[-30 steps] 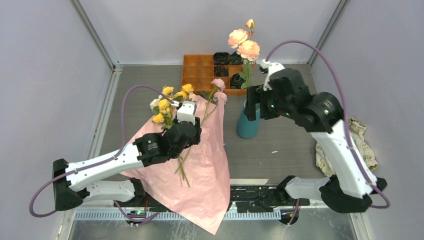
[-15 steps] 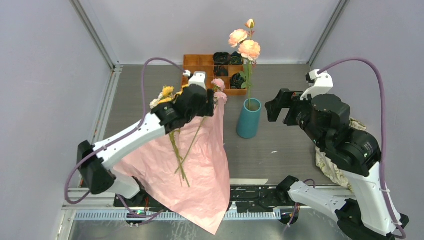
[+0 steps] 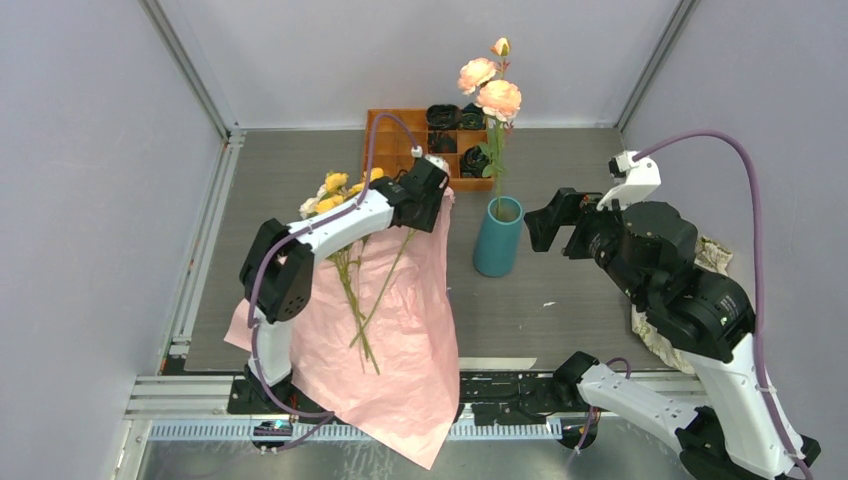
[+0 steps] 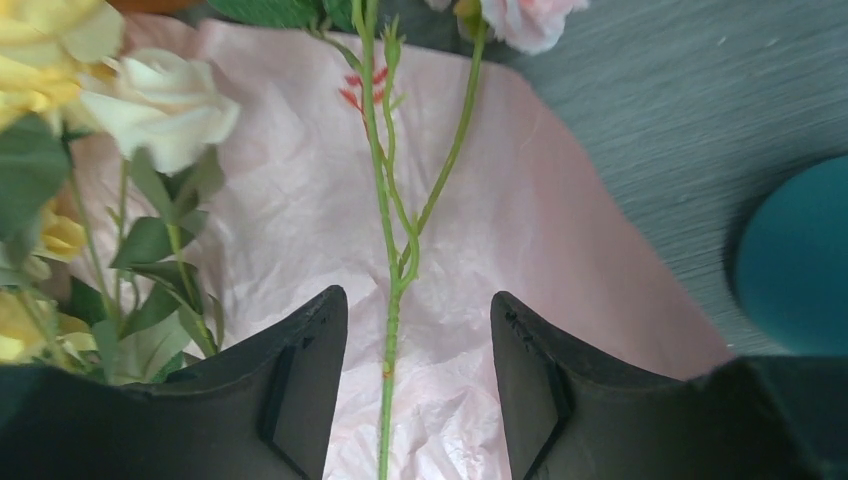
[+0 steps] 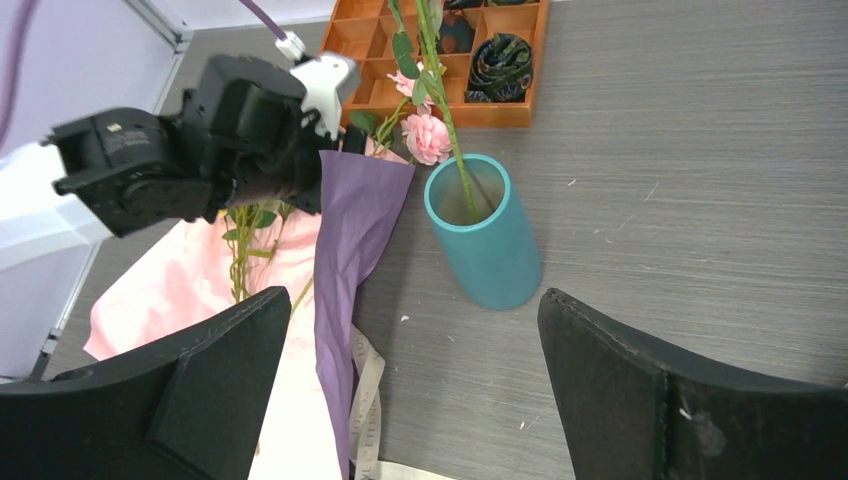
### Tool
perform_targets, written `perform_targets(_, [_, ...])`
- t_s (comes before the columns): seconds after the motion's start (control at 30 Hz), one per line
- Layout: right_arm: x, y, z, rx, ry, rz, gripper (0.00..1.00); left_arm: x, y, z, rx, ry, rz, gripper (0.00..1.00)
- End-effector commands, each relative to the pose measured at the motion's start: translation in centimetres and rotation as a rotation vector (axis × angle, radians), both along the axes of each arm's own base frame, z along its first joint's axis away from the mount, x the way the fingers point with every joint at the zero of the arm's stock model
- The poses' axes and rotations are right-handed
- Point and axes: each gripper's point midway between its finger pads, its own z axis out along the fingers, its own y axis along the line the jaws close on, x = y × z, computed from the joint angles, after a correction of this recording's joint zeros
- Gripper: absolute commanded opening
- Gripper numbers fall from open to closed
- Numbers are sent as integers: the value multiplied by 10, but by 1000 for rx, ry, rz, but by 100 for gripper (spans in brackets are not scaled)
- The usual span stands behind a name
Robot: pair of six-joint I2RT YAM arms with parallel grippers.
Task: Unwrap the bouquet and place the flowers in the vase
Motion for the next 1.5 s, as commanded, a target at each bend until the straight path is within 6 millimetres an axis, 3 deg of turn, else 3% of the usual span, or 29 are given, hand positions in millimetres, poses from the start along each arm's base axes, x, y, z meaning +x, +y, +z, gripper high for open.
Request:
perform_targets(0.0, [8, -2, 10, 28, -42, -38, 99, 6, -4, 1, -25, -9, -14, 55])
perform_targets(0.43, [5, -5, 2, 27, -29, -52, 99, 30, 2, -61, 41, 93, 7, 55])
perform_targets(0.6, [4, -8, 0, 28, -32, -61, 99, 31, 5, -76, 51, 129, 7, 51])
perform_targets(0.67, [4, -9, -1, 28, -31, -66, 99, 29, 5, -78, 49, 137, 3, 44])
perform_targets(0.8, [5, -9, -4, 31, -28, -70, 99, 26, 5, -73, 40, 137, 0, 8])
perform_targets(0.97, [3, -9, -6, 37, -26, -71, 99, 24, 8, -52, 22, 108, 7, 1])
perform_targets(1.13, [0, -12, -5, 51, -31, -76, 99, 18, 20, -14, -16, 47, 60, 0])
perform_targets(1.23, [-2, -14, -5, 56, -34, -79, 99, 10, 27, 22, -74, -6, 98, 0])
perform_targets(1.47, [-6, -19, -2, 75, -52, -89, 100, -15, 59, 135, -231, -208, 163, 0])
